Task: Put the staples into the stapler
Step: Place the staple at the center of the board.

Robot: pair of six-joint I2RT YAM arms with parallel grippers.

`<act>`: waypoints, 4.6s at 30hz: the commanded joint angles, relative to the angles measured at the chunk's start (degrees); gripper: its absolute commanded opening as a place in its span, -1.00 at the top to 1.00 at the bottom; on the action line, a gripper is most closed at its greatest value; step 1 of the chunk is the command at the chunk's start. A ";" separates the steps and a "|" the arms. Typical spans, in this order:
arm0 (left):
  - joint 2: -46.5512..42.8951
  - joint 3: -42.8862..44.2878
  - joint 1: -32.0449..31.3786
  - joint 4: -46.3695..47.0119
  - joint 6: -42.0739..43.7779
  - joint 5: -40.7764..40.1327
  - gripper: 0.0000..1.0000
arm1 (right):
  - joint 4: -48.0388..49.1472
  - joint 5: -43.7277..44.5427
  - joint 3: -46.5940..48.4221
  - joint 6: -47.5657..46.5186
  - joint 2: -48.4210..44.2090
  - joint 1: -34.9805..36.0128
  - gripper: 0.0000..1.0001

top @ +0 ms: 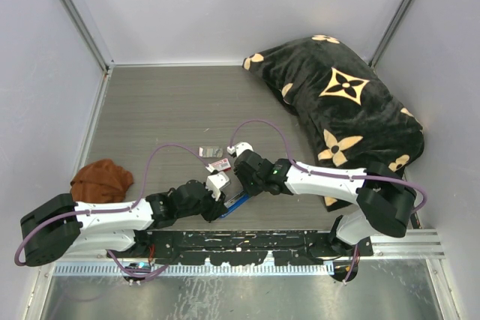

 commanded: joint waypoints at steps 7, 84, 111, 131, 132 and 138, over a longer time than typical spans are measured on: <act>-0.36 1.84 -0.20 0.78 1.02 -0.75 0.72 | 2.40 0.48 2.42 0.12 0.80 -0.15 0.66; -1.69 1.50 -0.26 0.60 1.02 -1.50 0.75 | -0.41 -0.84 11.96 -0.48 5.41 3.99 0.72; -2.17 1.35 -0.28 0.20 0.59 -2.21 0.70 | 1.04 -0.47 9.18 3.55 2.94 4.00 0.73; -26.24 5.07 10.28 -26.11 -16.07 -2.72 -0.36 | -3.78 1.79 5.22 12.30 -6.86 1.57 0.71; -24.93 5.63 12.82 -26.53 -16.64 0.79 -0.35 | -3.68 2.14 5.06 12.96 -6.87 1.68 0.71; -19.15 8.64 27.50 -25.38 -17.00 11.22 -0.30 | -0.46 1.32 6.55 14.33 -3.99 2.41 0.70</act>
